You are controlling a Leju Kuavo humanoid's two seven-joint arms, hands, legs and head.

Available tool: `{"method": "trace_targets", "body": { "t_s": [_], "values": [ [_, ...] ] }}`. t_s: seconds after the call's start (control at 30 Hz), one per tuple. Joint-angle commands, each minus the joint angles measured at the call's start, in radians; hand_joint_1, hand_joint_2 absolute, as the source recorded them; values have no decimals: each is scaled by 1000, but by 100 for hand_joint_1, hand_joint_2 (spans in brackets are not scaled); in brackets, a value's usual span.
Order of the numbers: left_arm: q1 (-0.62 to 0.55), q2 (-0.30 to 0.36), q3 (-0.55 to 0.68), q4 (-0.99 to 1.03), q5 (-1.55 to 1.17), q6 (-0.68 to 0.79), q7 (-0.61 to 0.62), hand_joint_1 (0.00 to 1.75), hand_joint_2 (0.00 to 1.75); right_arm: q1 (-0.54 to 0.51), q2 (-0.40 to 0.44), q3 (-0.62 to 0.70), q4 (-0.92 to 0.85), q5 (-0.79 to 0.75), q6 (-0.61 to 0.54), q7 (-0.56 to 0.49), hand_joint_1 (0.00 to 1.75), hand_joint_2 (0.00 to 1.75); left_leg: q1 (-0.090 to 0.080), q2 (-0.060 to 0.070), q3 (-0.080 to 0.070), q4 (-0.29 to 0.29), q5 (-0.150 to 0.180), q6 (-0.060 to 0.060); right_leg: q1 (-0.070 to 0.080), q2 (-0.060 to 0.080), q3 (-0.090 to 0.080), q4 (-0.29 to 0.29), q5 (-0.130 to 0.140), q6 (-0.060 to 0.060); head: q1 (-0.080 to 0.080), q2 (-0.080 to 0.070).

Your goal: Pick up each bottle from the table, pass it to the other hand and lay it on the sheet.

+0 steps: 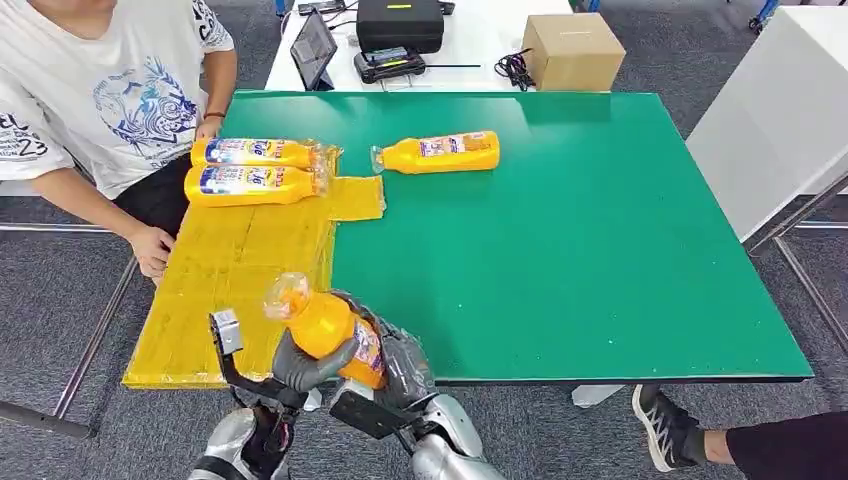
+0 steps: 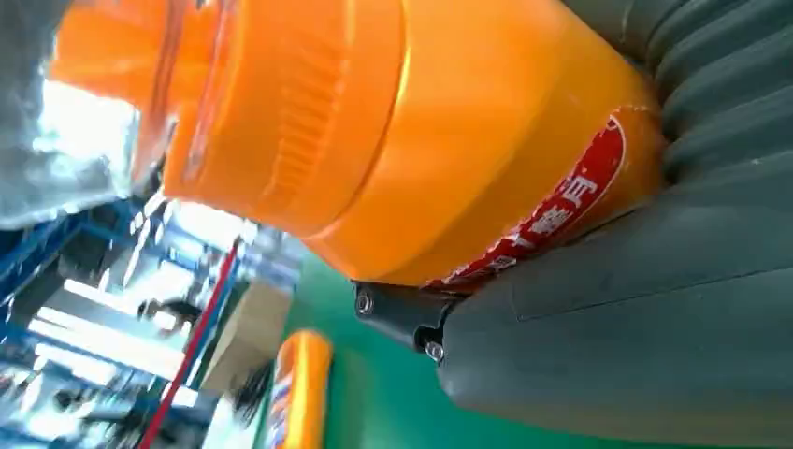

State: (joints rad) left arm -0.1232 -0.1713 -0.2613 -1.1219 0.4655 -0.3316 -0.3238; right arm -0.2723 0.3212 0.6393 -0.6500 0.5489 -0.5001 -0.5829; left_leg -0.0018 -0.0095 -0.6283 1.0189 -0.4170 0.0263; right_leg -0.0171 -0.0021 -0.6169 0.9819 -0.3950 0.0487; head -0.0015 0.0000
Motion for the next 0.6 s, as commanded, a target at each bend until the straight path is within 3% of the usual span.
{"method": "trace_targets", "body": {
  "t_s": [0.03, 0.43, 0.57, 0.6],
  "values": [
    [-68, -41, 64, -127, -292, 299, -137, 175, 175, 28, -4, -14, -145, -63, 20, 53, 0, 0, 2, -2, 2, 1, -2, -1, 2, -3, 3, 1, -3, -2, 0, 0],
    [-80, -39, 97, -148, -425, 407, -199, 175, 175, 105, -48, -40, -384, -91, 13, 37, 0, 0, 1, 0, 2, 0, -1, -1, 1, -1, 3, 0, -1, -1, 0, 0],
    [-150, 16, 95, -142, -863, 763, -284, 175, 175, 166, -49, -55, -616, -242, -31, -115, 0, 0, 1, -2, 2, 1, -1, -2, 1, -2, 3, 1, -2, -2, 0, 0],
    [-166, 16, 112, -132, -863, 757, -286, 175, 175, 170, -62, -40, -666, -244, -33, -88, 0, 0, 1, -2, -1, 1, 0, -1, 1, -2, 0, 1, -1, -2, 0, 0]
  ]
}}
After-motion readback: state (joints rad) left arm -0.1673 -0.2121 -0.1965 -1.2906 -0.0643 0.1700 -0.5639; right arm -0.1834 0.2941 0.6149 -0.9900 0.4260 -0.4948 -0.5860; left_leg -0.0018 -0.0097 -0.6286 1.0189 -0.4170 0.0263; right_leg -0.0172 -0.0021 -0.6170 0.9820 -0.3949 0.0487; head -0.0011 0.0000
